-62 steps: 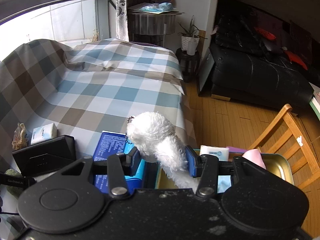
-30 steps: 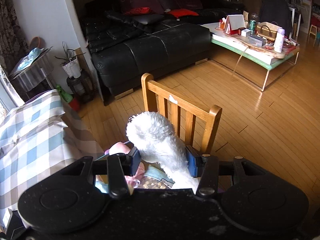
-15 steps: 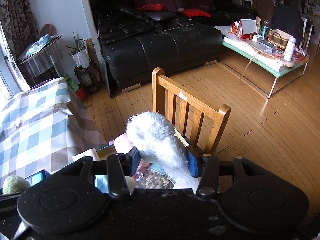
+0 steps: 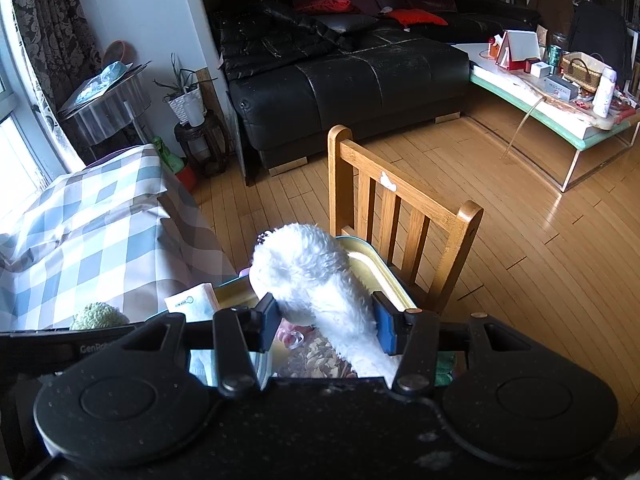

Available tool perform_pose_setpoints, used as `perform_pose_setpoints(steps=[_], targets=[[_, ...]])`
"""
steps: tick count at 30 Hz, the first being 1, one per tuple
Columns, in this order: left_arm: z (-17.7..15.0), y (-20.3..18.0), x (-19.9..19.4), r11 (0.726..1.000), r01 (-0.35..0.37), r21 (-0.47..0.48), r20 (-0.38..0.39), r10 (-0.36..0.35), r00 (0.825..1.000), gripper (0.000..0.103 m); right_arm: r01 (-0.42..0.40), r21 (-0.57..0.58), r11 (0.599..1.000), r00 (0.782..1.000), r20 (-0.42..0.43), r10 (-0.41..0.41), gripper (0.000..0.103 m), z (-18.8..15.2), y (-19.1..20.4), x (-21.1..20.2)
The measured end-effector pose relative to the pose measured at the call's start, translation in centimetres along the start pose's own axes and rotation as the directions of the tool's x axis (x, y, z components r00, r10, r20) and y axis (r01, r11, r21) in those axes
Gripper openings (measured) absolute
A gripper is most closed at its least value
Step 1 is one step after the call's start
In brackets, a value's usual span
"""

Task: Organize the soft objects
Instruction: 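Carry the white plush and green knitted ball over the gold tray with both tools, then open both tools to drop the white plush and green ball into the tray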

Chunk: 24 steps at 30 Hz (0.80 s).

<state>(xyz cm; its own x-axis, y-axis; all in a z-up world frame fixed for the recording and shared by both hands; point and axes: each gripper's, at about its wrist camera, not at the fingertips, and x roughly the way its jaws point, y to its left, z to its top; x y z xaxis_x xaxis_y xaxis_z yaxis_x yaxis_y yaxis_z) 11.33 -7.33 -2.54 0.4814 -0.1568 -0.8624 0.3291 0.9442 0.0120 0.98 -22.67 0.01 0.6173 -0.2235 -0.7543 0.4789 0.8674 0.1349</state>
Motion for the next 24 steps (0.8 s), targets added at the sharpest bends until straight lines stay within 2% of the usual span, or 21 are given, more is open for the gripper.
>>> perform_pose_setpoints(steps=[14,24], targets=[[0.2,-0.4,-0.3,1.0,-0.016,-0.009,0.035,0.016,0.999,0.065,-0.089,-0.101,0.991,0.995,-0.043,0.085,0.048,-0.8,0.9,-0.3],[-0.1,0.4,-1.3,0.998,-0.056,-0.026,0.059,0.057,0.997,0.066,-0.172,-0.217,0.961,0.984,-0.074,0.159,0.049,-1.9,2.7,-0.9]])
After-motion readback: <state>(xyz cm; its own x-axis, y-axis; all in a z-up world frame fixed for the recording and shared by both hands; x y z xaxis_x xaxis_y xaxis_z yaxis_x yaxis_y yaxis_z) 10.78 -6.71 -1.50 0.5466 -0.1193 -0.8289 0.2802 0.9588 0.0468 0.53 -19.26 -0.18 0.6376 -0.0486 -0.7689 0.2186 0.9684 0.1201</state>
